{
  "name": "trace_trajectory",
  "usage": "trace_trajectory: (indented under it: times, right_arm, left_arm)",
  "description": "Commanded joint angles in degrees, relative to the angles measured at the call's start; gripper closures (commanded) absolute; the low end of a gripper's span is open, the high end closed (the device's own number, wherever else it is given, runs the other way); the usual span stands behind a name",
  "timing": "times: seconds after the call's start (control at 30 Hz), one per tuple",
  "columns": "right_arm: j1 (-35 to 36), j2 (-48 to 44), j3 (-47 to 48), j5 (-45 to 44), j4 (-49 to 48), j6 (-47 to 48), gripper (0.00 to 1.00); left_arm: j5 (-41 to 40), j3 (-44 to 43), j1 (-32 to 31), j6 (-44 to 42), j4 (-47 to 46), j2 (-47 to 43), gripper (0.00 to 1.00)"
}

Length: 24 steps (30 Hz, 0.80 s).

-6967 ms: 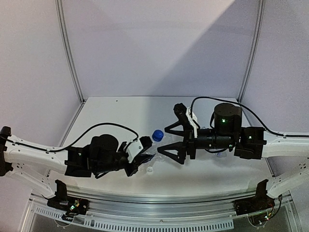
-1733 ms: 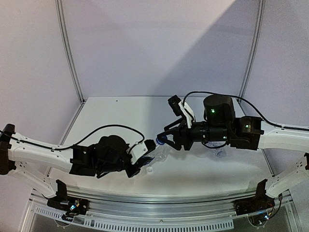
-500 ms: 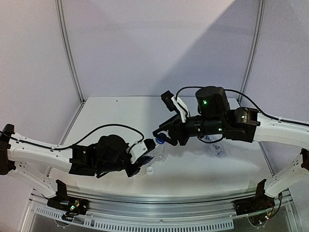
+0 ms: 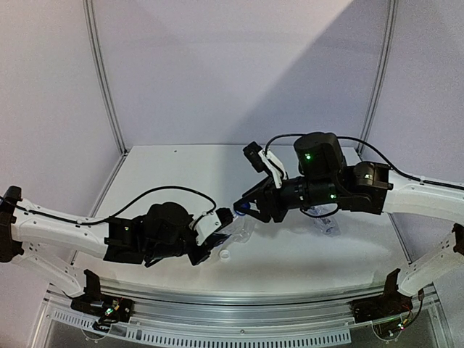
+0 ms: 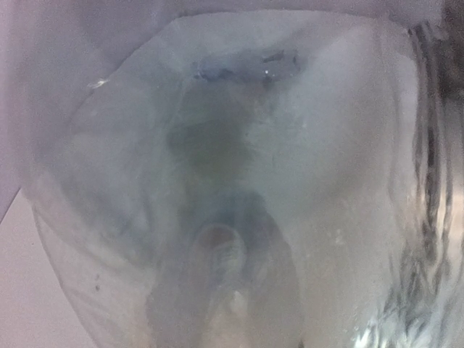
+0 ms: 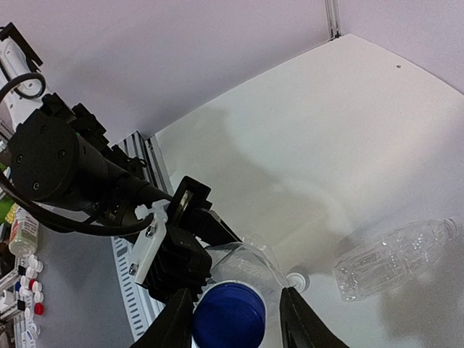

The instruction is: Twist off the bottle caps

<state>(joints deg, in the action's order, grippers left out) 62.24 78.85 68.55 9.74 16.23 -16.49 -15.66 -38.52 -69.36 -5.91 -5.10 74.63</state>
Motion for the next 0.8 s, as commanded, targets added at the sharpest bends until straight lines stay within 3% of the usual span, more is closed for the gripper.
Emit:
trace_trajectory:
  times: [0.0, 0.2, 0.37, 0.6, 0.77]
  right_arm:
    - [-0.13, 0.45, -0.44, -2.05, 2.88, -0.05, 0.6]
    - [-0.18, -2.36, -1.43, -5.89, 5.74, 2.09, 0.67]
    - [-0.11, -6.67, -3.22, -6.63, 7.69, 9.67, 0.7]
    - [1.97, -8.14, -4.19, -8.94, 10.94, 21.3, 0.73]
    - [3.55, -11.27, -5.71, -4.38, 9.54, 27.66, 0.73]
  left_arm:
    - [-0.38, -0.94, 0.37, 0.05, -0.43, -0.26, 1.0]
    - [-0.22, -0.85, 0.37, 0.05, -0.26, -0.67, 1.0]
    - [2.52, -0.61, 0.37, -0.2, -0.08, -1.68, 1.0]
    - [21.4, -1.14, 0.37, -1.26, 1.04, -2.58, 1.0]
    - [32.03, -3.31, 0.37, -1.66, 4.78, -0.76, 1.0]
